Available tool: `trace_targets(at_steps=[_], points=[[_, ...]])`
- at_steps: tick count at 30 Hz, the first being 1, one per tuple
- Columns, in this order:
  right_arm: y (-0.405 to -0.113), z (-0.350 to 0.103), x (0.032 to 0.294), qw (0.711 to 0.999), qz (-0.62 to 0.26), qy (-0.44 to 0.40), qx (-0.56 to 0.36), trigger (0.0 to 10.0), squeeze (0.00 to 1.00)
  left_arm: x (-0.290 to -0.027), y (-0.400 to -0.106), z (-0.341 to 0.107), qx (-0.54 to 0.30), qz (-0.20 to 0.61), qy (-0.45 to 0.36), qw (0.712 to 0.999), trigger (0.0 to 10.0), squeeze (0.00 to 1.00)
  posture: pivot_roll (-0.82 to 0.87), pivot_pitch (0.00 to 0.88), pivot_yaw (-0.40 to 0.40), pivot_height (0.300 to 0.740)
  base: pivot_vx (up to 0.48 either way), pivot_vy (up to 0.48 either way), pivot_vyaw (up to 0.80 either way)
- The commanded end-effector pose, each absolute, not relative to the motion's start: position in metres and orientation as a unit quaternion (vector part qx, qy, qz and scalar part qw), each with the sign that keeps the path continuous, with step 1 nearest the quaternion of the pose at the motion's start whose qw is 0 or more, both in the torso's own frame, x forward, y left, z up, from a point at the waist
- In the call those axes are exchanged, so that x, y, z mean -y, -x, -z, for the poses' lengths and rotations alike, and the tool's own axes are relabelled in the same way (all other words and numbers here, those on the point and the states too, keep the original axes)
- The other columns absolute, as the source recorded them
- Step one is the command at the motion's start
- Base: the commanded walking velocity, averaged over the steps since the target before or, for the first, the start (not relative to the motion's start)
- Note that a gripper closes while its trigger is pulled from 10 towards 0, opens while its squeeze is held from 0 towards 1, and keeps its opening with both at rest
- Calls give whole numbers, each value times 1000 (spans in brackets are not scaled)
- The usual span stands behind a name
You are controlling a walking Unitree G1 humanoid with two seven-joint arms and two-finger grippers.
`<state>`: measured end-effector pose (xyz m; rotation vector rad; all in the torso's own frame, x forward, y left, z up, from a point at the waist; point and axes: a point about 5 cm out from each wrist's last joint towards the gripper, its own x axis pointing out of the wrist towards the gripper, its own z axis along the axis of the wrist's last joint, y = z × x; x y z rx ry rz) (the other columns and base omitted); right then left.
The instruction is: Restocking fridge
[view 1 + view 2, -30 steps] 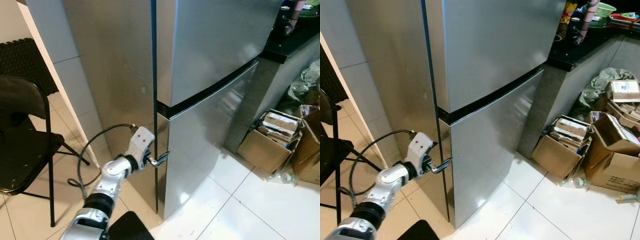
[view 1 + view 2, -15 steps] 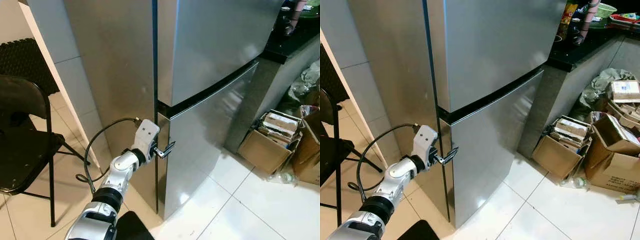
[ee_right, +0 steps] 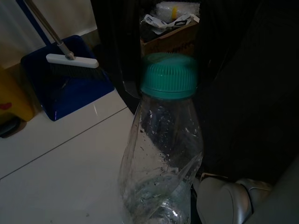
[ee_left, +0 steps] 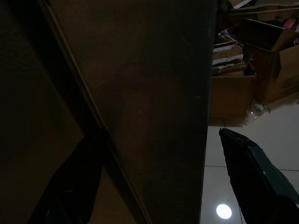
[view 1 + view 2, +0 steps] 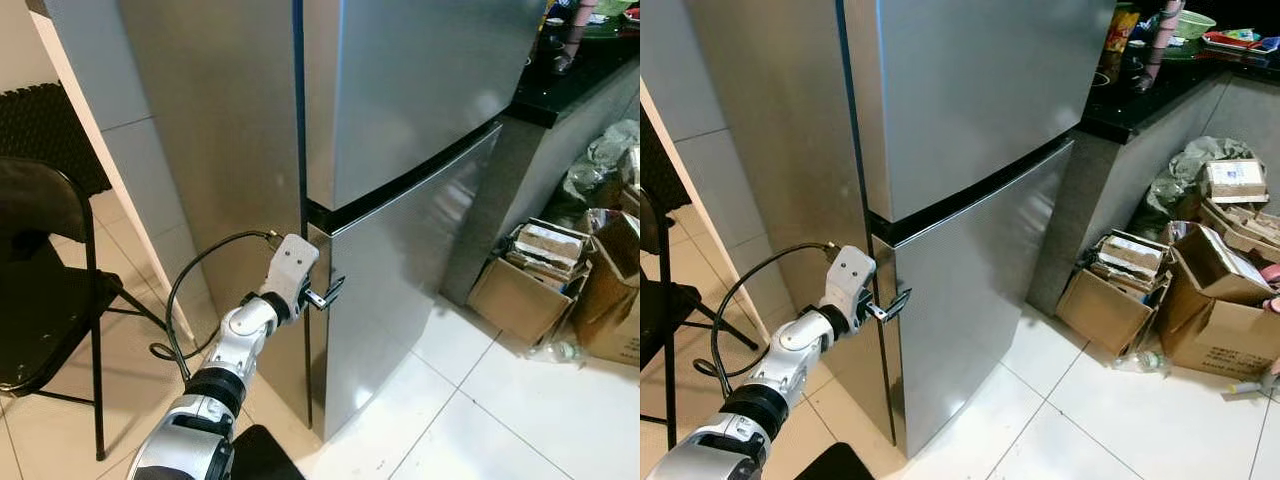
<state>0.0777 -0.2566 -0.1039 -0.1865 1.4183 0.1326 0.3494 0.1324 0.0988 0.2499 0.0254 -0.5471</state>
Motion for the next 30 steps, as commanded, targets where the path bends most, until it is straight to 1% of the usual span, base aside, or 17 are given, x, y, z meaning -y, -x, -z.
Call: trace_targets(at_steps=[1, 2, 4, 7, 9, 10, 14, 16, 20, 24, 26, 30], points=[[-78, 104, 257, 755, -57, 87, -647, 10000, 0, -149, -364, -129, 42, 213, -111, 970, 10000, 0, -13, 0, -55, 740, 0, 0, 0], [-78, 104, 257, 755, -57, 87, -647, 10000, 0, -149, -364, -129, 42, 213, -111, 970, 10000, 0, -13, 0, -55, 740, 0, 0, 0], [-79, 103, 258, 755, -56, 86, -647, 10000, 0, -146, -365, -134, 57, 221, -80, 970, 10000, 0, -13, 0, -55, 740, 0, 0, 0], [-79, 103, 258, 756, -56, 86, -647, 10000, 0, -143, -364, -136, 64, 228, -66, 969, 10000, 0, -14, 0, -54, 740, 0, 0, 0], [-79, 104, 257, 755, -56, 85, -647, 10000, 0, -137, -362, -138, 76, 252, -38, 964, 10000, 0, -13, 0, -56, 740, 0, 0, 0], [-79, 104, 257, 755, -56, 85, -647, 10000, 0, -137, -362, -138, 76, 252, -38, 964, 10000, 0, -13, 0, -56, 740, 0, 0, 0], [-79, 103, 257, 755, -57, 85, -648, 10000, 0, -111, -350, -136, 91, 346, -18, 934, 10000, 0, -13, 0, -57, 740, 0, 0, 0], [-79, 103, 257, 755, -57, 85, -648, 10000, 0, -111, -350, -136, 91, 346, -18, 934, 10000, 0, -13, 0, -57, 740, 0, 0, 0], [-79, 103, 257, 755, -56, 85, -647, 10000, 0, -99, -343, -129, 81, 388, -28, 918, 10000, 0, -14, 0, -56, 740, 0, 0, 0], [-79, 103, 257, 755, -56, 84, -647, 10000, 0, -96, -341, -122, 68, 394, -43, 916, 10000, 0, -14, 0, -55, 740, 0, 0, 0], [-79, 103, 257, 755, -56, 84, -648, 10000, 0, -100, -343, -119, 55, 378, -48, 923, 10000, 0, -14, 0, -55, 740, 0, 0, 0], [-79, 103, 257, 755, -56, 85, -648, 10000, 0, -102, -344, -117, 46, 369, -48, 927, 10000, 0, -14, 0, -55, 740, 0, 0, 0]])
